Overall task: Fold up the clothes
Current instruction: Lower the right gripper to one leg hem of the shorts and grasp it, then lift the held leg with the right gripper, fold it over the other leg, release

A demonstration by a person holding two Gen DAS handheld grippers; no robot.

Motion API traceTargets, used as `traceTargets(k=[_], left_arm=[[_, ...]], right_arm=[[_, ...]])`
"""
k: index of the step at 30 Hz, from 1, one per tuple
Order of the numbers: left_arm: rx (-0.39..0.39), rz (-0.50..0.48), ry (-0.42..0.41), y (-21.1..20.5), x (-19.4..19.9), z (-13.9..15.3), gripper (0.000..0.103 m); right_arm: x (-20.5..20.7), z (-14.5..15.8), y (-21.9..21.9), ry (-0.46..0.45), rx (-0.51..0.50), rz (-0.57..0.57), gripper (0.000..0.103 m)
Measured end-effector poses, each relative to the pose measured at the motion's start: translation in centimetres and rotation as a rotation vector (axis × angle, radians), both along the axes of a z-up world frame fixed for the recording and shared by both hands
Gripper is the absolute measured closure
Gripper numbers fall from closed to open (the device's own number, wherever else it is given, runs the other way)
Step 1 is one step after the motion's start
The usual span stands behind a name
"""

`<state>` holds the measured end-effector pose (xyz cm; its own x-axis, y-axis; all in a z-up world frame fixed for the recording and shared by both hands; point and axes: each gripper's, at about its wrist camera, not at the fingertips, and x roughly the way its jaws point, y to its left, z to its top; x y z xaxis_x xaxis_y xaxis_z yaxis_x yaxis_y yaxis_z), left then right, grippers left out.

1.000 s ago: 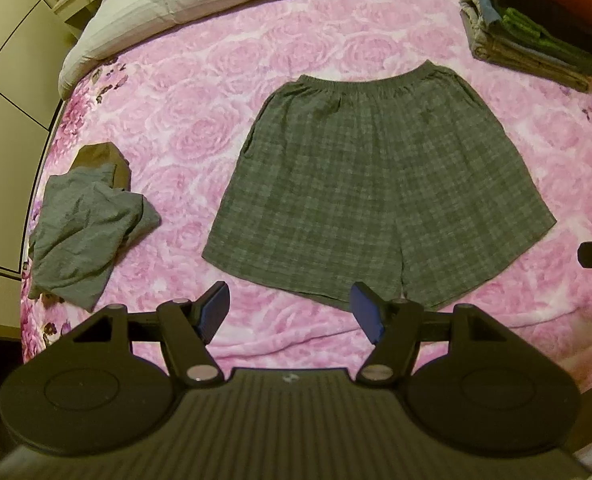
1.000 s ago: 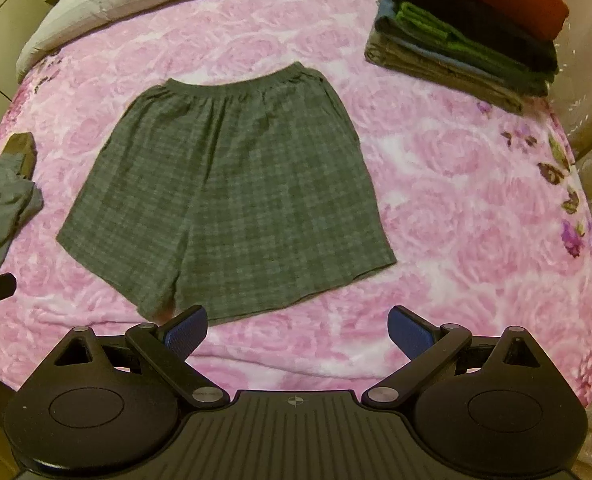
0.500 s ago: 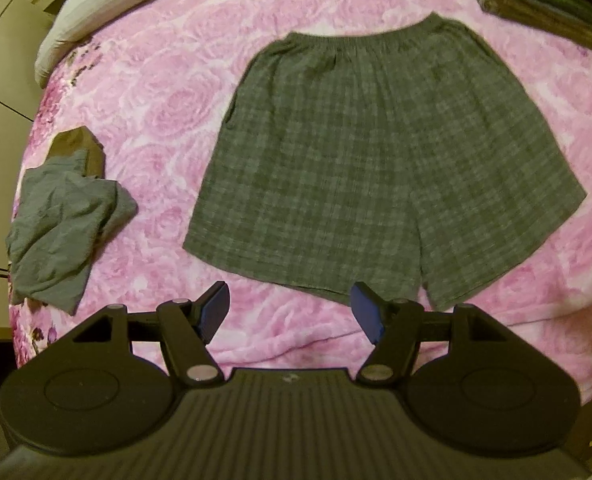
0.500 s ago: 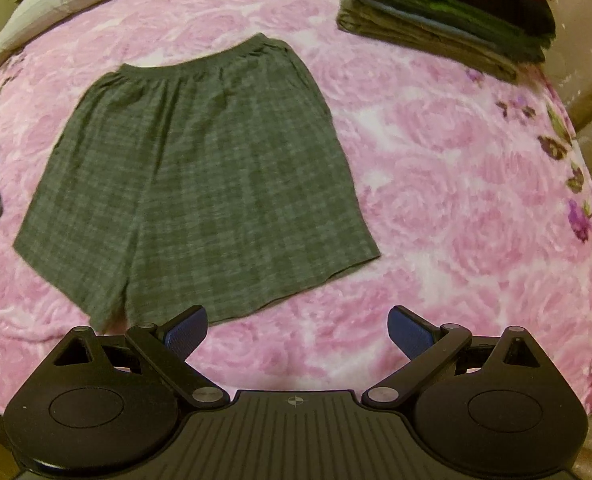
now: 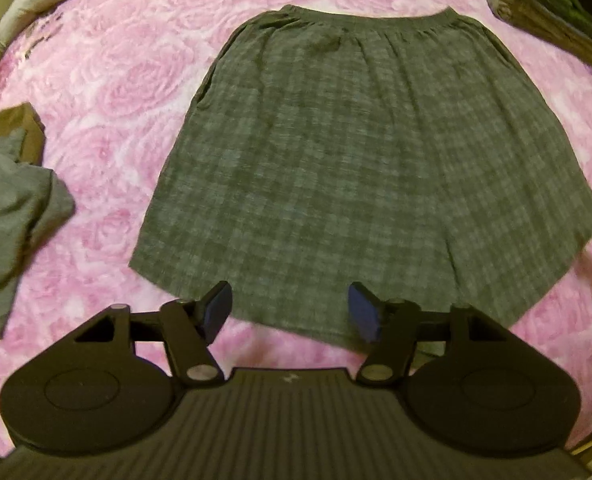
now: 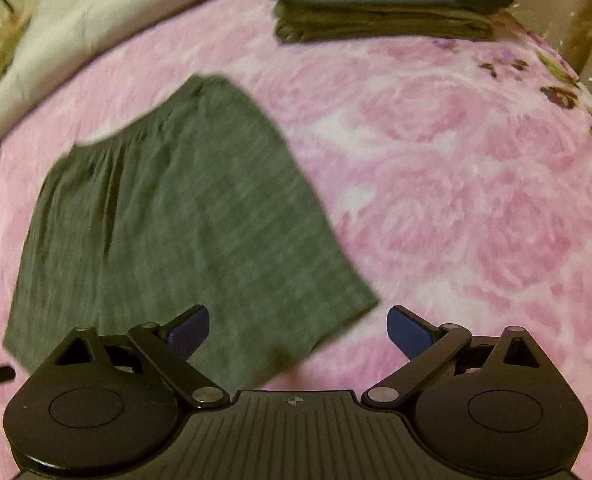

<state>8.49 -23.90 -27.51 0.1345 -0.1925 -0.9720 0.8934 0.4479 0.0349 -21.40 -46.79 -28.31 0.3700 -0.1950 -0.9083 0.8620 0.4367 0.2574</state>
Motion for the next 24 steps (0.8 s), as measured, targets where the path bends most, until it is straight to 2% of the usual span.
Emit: traceTargets(k=[2,3,4,5,9,11,13,16,21,23,24], left_arm=[[-0.020,0.014,0.017,0.3,1.0,-1.0,0.050],[-0.028,0.022,0.026,0.3,1.5,-1.4,0.050],[-0.036,0.030,0.035,0.3,2.0,-1.8,0.051],[-0.042,0.033,0.042,0.3,2.3,-2.2,0.051],[-0.081,0.043,0.086,0.1,3.6,-3.1,0.051],[-0.096,0.041,0.110,0.1,3.9,-3.5,0.051],[-0.108,0.040,0.132,0.1,4.4,-4.1,0.051],[-0.118,0.046,0.156,0.3,5.0,-4.6,0.052],[-0.138,0.076,0.210,0.8,6.7,-5.1,0.052],[-0.141,0.085,0.226,0.9,7.4,-5.3,0.052],[-0.143,0.086,0.231,1.0,7.7,-5.3,0.052]], right_arm=[[-0.7,-1.0,-0.8,-0.055,-0.008,-0.006,0.005],[-0.9,-1.6,-1.2,-0.069,-0.009,-0.006,0.009],[-1.1,-2.1,-1.6,-0.080,-0.005,0.000,0.025],[-1.2,-2.6,-1.9,-0.084,-0.004,0.001,0.028],[-2.1,-4.2,-2.7,-0.092,-0.022,0.004,0.028],[-2.9,-5.0,-3.0,-0.108,-0.014,0.006,0.042],[-3.7,-5.1,-3.1,-0.141,-0.011,0.014,0.044],[-4.5,-5.3,-3.1,-0.181,0.030,0.018,0.062],[-4.7,-5.9,-3.0,-0.218,0.088,-0.016,0.063],[-4.5,-6.1,-2.9,-0.216,0.097,-0.048,0.084],[-4.4,-6.3,-2.9,-0.204,0.098,-0.072,0.088]])
